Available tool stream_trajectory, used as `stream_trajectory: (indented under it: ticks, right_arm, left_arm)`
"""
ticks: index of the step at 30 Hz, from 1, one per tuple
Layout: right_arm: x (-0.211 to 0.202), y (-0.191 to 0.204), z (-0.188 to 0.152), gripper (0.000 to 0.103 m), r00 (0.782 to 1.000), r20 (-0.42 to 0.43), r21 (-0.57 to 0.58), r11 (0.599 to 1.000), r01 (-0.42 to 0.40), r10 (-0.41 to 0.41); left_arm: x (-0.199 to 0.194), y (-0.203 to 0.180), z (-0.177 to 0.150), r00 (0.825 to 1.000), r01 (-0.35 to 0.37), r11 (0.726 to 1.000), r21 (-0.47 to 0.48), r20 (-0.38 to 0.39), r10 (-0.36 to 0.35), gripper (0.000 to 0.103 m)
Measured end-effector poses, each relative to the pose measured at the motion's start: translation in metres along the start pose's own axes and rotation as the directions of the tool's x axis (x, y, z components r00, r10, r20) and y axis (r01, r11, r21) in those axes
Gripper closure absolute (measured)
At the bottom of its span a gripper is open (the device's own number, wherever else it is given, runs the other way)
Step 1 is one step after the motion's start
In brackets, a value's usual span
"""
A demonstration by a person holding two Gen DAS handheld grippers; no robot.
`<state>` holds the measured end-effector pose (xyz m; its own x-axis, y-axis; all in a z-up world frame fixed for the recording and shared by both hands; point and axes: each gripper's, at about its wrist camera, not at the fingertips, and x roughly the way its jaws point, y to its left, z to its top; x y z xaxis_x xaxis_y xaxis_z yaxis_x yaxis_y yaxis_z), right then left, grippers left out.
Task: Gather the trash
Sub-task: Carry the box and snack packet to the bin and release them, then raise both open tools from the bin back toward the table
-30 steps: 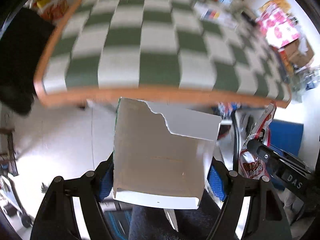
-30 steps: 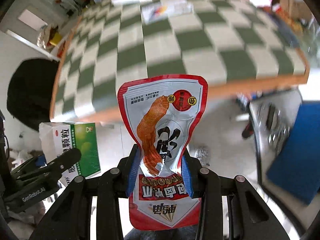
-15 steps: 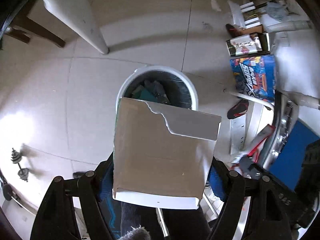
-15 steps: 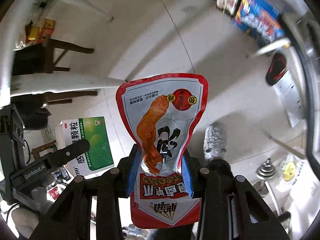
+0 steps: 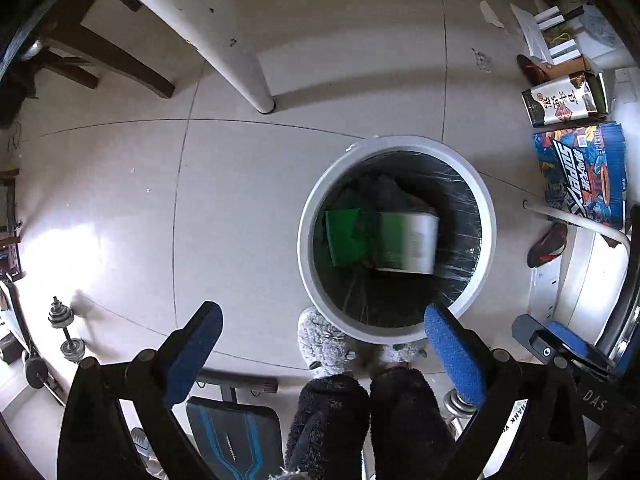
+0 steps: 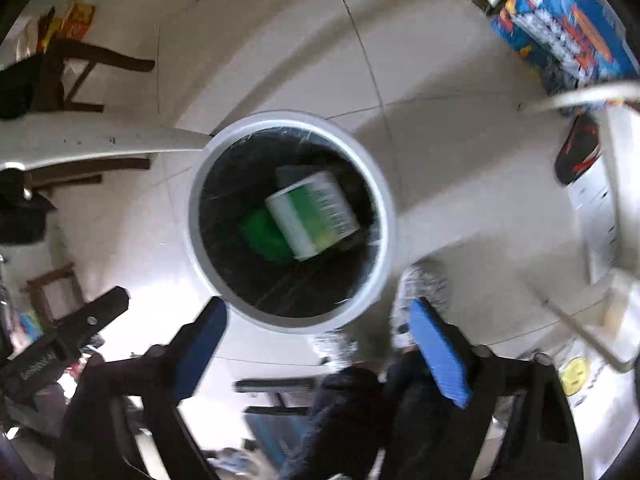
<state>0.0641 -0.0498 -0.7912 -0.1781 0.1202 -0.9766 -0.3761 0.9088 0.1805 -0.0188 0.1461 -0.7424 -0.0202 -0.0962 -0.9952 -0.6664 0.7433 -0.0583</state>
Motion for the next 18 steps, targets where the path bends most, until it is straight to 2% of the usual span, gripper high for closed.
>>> stream_trajectory:
  ticks: [3,6,18]
  right_arm:
    - [-0.015,0.008,-0.003,0.001,0.996,0.023,-0.051,0.995,0.086,-0.085]
    - [-0.031,0.012,-0.007,0.001,0.992,0.037,-0.082,0.989,0.127,-0.124]
    - [-0.134,0.026,-0.049,0.001,0.982,0.120,-0.138,0.977,0.165,-0.149]
  left_arm:
    - [-0.014,-0.001,-0.008,1.000,-0.023,1.000,0.009,0.011,0.022,0.000]
    - [-0.029,-0.003,-0.018,0.999,-0.035,0.999,0.019,0.021,0.034,0.000]
    - [-0.112,-0.013,-0.062,0.998,-0.025,0.999,0.034,0.057,0.023,0.000]
